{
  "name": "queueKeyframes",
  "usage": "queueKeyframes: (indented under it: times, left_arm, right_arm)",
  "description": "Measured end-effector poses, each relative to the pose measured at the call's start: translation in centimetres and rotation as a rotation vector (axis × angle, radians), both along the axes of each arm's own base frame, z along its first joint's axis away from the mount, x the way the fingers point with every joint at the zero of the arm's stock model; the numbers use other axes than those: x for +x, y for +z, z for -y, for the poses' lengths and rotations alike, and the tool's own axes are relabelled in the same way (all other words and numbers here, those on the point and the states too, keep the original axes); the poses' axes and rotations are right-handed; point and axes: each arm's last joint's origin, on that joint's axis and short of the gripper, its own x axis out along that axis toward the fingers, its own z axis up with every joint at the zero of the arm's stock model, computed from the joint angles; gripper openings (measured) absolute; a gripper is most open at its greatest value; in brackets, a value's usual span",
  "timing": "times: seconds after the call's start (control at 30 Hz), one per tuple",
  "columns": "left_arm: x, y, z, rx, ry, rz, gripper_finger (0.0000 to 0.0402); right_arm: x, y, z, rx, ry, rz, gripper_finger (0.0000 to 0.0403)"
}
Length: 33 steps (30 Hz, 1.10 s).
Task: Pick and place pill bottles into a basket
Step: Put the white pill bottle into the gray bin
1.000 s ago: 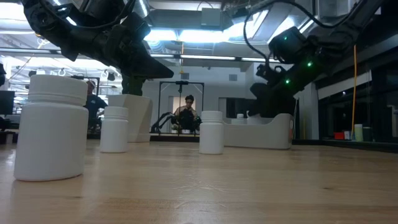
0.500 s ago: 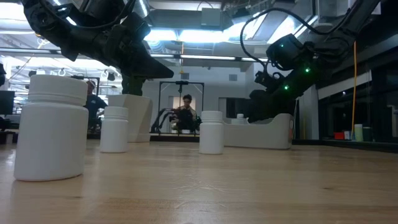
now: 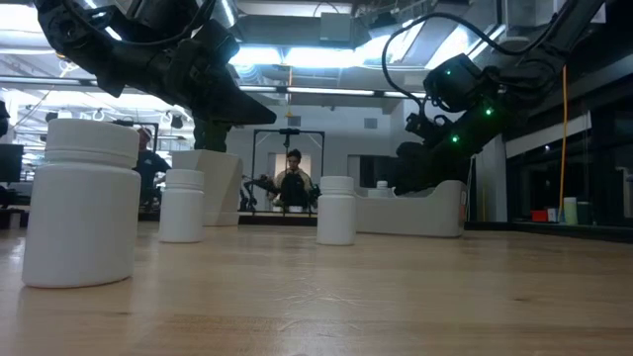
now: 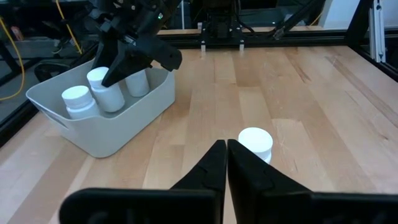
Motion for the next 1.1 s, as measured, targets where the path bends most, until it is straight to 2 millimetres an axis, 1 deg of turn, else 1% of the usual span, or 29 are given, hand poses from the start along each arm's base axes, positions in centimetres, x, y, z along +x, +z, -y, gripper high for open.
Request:
queueKeyframes:
  times: [0.5, 0.7, 0.9, 1.1]
  left_arm:
    - [0.0, 0.0, -0.01, 0.0, 0.0, 0.0, 0.001]
    - [0.0, 0.0, 0.0, 0.0, 0.0, 0.0, 0.0006]
    - [0.0, 0.0, 0.0, 0.0, 0.0, 0.0, 0.0012]
    - [0.0, 0.0, 0.0, 0.0, 0.0, 0.0, 0.0009]
  right_arm:
    - [-0.14, -0.21, -0.04, 0.013, -0.003, -0.021, 0.0167]
    - [-0.14, -0.2, -0.04, 0.013, -0.003, -0.02, 0.0196]
    - [-0.22, -0.2, 0.13, 0.015, -0.012, -0.018, 0.0229]
    - [-0.16, 0.06, 0.48, -0.007, -0.005, -0.03, 0.0237]
